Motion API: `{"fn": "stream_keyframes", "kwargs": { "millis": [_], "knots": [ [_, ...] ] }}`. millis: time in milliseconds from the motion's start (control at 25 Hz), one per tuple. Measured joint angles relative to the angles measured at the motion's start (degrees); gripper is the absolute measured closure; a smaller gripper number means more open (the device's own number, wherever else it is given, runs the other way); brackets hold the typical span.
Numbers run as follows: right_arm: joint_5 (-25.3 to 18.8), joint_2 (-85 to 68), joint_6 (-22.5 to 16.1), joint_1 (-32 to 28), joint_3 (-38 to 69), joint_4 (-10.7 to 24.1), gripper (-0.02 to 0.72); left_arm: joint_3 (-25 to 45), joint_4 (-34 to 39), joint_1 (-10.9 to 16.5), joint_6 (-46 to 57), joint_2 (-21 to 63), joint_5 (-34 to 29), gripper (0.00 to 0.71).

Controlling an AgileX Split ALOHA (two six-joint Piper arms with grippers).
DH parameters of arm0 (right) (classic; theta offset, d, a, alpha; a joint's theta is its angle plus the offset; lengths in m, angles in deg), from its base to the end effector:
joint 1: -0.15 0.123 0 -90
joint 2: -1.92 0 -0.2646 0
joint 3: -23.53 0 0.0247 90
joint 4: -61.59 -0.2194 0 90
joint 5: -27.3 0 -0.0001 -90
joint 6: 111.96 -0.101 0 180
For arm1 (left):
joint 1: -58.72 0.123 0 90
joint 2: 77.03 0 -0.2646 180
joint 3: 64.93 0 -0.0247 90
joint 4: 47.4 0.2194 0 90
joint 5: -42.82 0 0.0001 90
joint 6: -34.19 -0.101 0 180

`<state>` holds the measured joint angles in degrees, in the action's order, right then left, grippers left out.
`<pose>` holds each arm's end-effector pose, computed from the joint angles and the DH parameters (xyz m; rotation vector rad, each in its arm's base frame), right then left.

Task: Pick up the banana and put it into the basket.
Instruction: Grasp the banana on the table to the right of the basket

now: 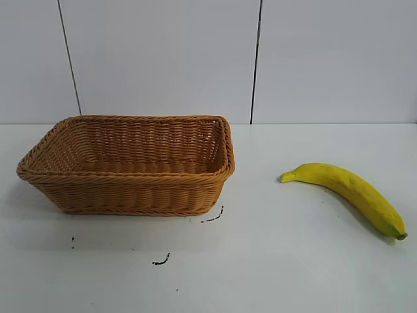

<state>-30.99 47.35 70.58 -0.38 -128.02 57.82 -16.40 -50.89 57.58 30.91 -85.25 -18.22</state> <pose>0.0930 0.0048 0.3284 -0.0292 2.3049 0.0548 -0.0028 -0.0053 0.2547 0.0820 2.0530 -0.0499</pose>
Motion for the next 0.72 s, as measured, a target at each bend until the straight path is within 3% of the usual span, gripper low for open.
{"fn": "stream_keyframes", "kwargs": {
  "millis": [480, 640, 720],
  "knots": [
    [0.34, 39.28, 0.90, 0.00, -21.65, 0.29, 0.048, 0.00, 0.00, 0.00, 0.00, 0.00, 0.00, 0.015],
    [0.37, 48.01, 3.81, 0.00, -27.78, 0.29, 0.048, 0.00, 0.00, 0.00, 0.00, 0.00, 0.00, 0.015],
    [0.37, 51.50, 7.63, 0.00, -29.98, 0.23, 0.048, 0.00, 0.00, 0.00, 0.00, 0.00, 0.00, 0.015]
  ]
}}
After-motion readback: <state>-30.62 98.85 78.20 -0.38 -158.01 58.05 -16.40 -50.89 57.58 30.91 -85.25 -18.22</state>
